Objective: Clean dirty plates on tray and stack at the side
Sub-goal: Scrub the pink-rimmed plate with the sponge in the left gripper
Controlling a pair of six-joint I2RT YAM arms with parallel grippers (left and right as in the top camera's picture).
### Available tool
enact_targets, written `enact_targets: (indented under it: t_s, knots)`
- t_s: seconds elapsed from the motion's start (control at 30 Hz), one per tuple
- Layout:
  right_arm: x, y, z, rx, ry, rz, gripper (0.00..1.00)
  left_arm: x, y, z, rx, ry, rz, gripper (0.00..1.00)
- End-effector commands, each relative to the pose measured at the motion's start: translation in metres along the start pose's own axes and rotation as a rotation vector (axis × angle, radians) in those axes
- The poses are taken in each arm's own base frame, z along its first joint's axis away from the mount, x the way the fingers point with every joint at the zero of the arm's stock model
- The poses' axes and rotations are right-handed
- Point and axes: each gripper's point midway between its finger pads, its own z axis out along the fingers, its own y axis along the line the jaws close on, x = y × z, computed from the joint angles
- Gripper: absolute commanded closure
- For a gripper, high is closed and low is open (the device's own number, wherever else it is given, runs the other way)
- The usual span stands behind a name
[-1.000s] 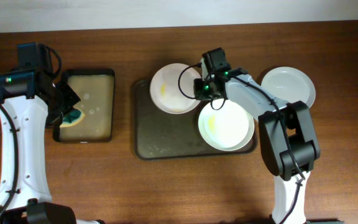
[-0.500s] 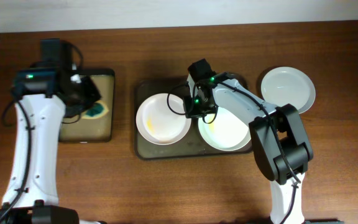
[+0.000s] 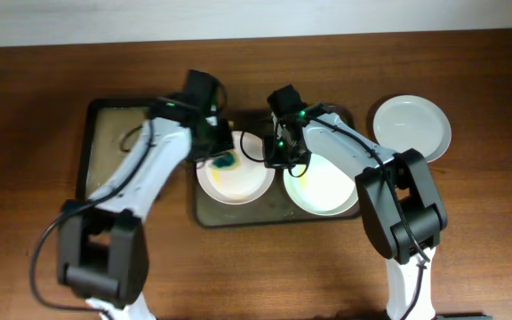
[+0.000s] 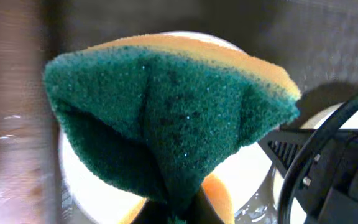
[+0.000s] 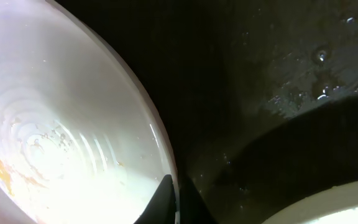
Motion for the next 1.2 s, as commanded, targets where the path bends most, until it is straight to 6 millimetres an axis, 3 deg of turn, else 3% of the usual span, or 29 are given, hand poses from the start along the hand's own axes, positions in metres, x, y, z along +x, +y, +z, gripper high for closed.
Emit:
enact_targets:
  t_s: [0.0,0.23,0.33,0.4,0.47,0.6,0.77,0.97,1.07,1.17]
  knots:
    - [0.001,-0.018,0.004,0.079,-0.005,0.029,0.96,0.014,-0.017,0.032,0.047,0.072,0.006,1.00]
    - [-0.003,-0.019,0.004,0.088,-0.021,0.029,0.96,0.033,0.007,0.087,-0.040,0.181,-0.043,1.00]
    - [-0.003,-0.021,0.004,0.099,-0.025,0.030,0.96,0.034,0.030,0.099,-0.155,0.174,-0.001,1.00]
    - [-0.004,-0.021,0.004,0.099,-0.026,0.029,0.96,0.031,0.058,0.095,-0.306,0.148,0.012,1.00]
    - [-0.004,-0.022,0.004,0.105,-0.028,0.029,0.96,0.028,0.085,0.082,-0.467,0.120,0.036,1.00]
    - [-0.005,-0.025,0.004,0.122,-0.037,0.036,0.96,0.021,0.117,0.053,-0.676,0.076,0.076,1.00]
    - [-0.005,-0.025,0.004,0.122,-0.036,0.036,0.96,0.002,0.108,0.025,-0.677,-0.002,0.068,1.00]
    - [-0.008,-0.022,-0.003,0.112,-0.050,0.028,0.96,-0.030,0.076,-0.048,-0.478,-0.183,-0.099,1.00]
    - [-0.018,-0.010,-0.025,0.090,-0.105,-0.020,0.96,-0.041,0.093,-0.103,-0.424,-0.295,-0.230,1.00]
    - [-0.034,-0.002,-0.058,0.094,-0.194,-0.056,0.96,-0.041,0.120,-0.142,-0.418,-0.348,-0.314,1.00]
